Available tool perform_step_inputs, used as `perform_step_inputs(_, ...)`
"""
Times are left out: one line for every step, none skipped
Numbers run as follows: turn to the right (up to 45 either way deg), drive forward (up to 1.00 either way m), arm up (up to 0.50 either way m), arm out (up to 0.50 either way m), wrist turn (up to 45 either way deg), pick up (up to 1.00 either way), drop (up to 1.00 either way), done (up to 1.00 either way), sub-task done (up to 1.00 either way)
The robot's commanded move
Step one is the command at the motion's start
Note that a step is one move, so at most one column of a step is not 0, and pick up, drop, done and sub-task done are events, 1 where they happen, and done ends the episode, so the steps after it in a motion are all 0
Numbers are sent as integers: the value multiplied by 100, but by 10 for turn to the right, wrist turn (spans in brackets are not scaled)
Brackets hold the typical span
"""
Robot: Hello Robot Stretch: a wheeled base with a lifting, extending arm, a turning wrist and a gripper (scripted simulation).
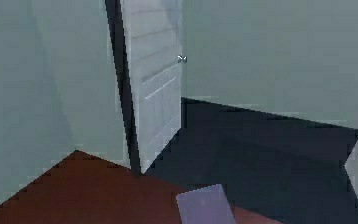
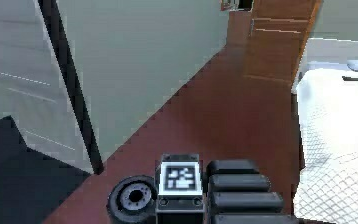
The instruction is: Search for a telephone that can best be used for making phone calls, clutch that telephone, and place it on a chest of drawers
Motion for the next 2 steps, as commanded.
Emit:
perform_step_inputs(0,70,0,0,0,0,0,0,0)
perform_step_inputs(180,0,0,0,0,0,0,0,0)
